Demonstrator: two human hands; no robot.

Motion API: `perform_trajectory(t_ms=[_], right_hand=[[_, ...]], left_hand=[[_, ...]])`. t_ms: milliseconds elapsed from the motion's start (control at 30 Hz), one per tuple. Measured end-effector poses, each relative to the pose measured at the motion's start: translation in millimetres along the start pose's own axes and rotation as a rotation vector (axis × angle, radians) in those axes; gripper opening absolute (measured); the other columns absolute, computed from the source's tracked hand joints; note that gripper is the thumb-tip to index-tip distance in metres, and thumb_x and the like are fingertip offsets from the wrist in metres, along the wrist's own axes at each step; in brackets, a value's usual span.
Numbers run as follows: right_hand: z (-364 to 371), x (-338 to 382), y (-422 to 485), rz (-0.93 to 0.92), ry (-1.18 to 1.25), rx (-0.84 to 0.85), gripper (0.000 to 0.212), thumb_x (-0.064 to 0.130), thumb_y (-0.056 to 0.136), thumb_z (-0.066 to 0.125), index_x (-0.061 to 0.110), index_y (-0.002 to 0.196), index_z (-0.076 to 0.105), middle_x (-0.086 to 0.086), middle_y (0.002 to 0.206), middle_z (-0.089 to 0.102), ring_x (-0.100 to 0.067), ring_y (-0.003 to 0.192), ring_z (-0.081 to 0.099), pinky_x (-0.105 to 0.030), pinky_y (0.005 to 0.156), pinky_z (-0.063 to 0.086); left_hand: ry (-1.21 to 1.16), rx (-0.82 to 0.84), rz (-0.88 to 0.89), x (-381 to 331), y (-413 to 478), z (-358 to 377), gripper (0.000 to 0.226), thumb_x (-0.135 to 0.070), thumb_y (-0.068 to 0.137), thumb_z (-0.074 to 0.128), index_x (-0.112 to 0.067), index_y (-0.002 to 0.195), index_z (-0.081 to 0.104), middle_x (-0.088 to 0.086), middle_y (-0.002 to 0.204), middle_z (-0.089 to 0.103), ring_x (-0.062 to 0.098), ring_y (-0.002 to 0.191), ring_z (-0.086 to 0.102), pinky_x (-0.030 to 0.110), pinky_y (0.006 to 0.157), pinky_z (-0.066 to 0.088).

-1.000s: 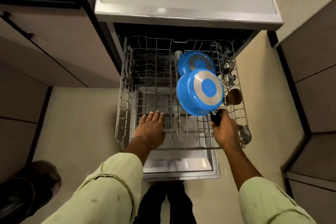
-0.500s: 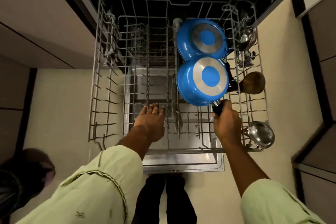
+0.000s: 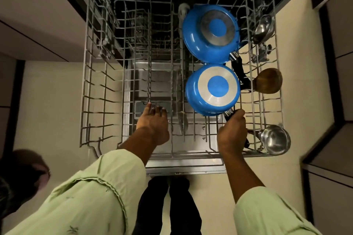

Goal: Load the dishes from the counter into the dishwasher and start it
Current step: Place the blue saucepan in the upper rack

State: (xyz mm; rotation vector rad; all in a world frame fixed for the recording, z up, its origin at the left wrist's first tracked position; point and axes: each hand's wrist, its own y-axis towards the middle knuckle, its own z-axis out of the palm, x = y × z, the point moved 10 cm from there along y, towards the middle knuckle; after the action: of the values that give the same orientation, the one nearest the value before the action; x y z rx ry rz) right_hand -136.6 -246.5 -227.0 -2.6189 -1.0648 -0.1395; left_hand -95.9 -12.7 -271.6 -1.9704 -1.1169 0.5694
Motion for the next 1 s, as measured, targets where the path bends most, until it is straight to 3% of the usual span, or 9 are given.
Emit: perform_trajectory(t_ms=[133,333,600,1000], right_hand=[[-2.2,-1.0,-1.7,0.01,-0.029,-0.034,0.046,-0.004,0.081,0.072,0.002,0.118,0.046,-0.022,0.117,0.053,-0.037,0.099,0.063,-0.038,0.075,0.055],[-2.7,2.5,-1.4,0.002,-0.035,-0.074,0.041,-0.006,0.081,0.068,0.005,0.118,0.052,-0.02,0.117,0.053,-0.036,0.103,0.056,-0.04,0.075,0.05],[1.1,-1.7,3.7,0.031,0.011,-0.095,0.05,-0.005,0.082,0.068,0.009,0.127,0.053,-0.018,0.121,0.056,-0.035,0.11,0.058,-0.043,0.082,0.054],[6.0,4.6,-2.0,0.009,0.028,-0.069,0.075,0.001,0.081,0.071,0.006,0.145,0.033,-0.02,0.137,0.048,-0.038,0.122,0.053,-0.049,0.091,0.054]], left_hand=[[0.06,0.036,-0.01,-2.6,-1.3,2.9,0.075,-0.045,0.103,0.033,-0.006,0.156,-0.003,0.017,0.165,0.0,0.031,0.153,-0.001,0.051,0.116,-0.018],[0.122,0.054,-0.023,-4.7,-2.1,2.0,0.078,-0.048,0.102,0.031,-0.004,0.156,-0.004,0.018,0.164,0.0,0.032,0.152,-0.002,0.051,0.114,-0.02],[0.212,0.09,-0.026,-7.6,-1.9,5.7,0.085,-0.054,0.101,0.03,0.0,0.154,-0.008,0.021,0.163,-0.004,0.035,0.151,-0.007,0.051,0.119,-0.016],[0.189,0.11,-0.036,-10.0,3.2,9.5,0.085,-0.05,0.101,0.033,0.002,0.154,-0.008,0.023,0.163,-0.006,0.036,0.151,-0.008,0.048,0.12,-0.012]])
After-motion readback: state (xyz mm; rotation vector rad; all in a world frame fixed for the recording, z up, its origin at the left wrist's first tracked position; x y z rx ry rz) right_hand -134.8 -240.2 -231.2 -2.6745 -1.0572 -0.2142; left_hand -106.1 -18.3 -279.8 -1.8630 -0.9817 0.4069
